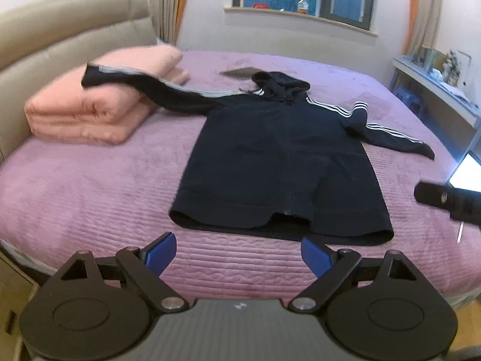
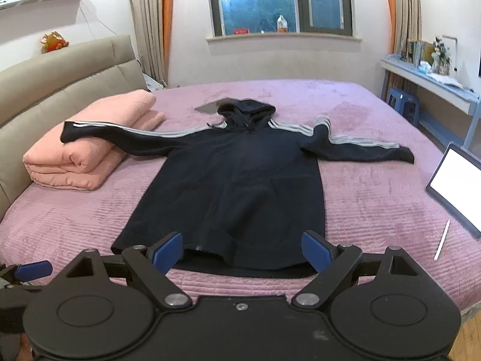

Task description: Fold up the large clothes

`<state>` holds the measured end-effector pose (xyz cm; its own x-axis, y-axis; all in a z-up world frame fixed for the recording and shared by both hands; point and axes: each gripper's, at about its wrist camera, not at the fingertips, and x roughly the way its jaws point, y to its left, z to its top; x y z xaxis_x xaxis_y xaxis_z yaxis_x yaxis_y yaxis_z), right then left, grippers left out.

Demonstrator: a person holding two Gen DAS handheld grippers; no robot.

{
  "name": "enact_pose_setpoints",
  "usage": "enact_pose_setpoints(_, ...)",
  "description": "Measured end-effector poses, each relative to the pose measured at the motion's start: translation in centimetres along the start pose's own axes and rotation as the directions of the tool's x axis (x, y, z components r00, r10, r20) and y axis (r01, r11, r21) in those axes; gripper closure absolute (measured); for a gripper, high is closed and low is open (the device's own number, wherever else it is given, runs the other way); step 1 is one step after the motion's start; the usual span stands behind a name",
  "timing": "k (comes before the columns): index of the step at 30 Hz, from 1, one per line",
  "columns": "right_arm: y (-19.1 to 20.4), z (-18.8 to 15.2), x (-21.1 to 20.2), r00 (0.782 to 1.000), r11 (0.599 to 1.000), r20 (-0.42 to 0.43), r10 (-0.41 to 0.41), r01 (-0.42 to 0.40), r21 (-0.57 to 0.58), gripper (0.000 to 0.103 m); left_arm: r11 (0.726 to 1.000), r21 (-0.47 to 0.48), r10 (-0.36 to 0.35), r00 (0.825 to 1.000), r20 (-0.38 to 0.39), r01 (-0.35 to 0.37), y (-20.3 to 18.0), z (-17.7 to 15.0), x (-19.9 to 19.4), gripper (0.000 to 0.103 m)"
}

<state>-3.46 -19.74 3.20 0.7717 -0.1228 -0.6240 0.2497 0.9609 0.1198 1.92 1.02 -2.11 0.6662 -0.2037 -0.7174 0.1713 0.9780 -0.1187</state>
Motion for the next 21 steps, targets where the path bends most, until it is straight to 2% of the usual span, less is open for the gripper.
enact_pose_setpoints(3,-1.4,-0.4,3.0,1.000,0.999,-0.004,-0.017,0.017,0.028,0.001,0.998,0.046,0.040,0.999,-0.026,-0.039,-0.3,0.5,3.0,0.011)
enact_pose_setpoints(4,-1.8,-0.5,3.8,0.999,0.999,-0.037,-0.023,0.024,0.046,0.001,0.997,0.062,0.049,0.998,-0.030,-0.047,-0.5,0.8,4.1,0.011)
enact_pose_setpoints(8,-5.5,-0.6,8.8,0.993,0.989,-0.070,-0.093,0.101,0.109,0.001,0.992,0.116,0.055,0.998,-0.015,-0.053,-1.6,2.8,9.6,0.011)
enact_pose_setpoints(12,-9.6,1.5,15.7,0.983,0.969,-0.039,-0.181,0.185,0.164,0.001,0.991,0.133,-0.025,1.000,0.018,0.023,-3.1,6.6,16.6,0.011)
enact_pose_setpoints(16,-14.0,4.6,24.5,0.962,0.925,-0.029,-0.272,0.270,0.267,0.001,0.985,0.143,-0.108,0.991,0.077,0.096,-4.7,11.2,25.0,0.012)
enact_pose_setpoints(21,-19.5,7.8,29.6,0.927,0.874,-0.083,-0.365,0.372,0.312,0.001,0.975,0.157,-0.168,0.983,0.073,0.155,-7.1,16.7,32.0,0.014)
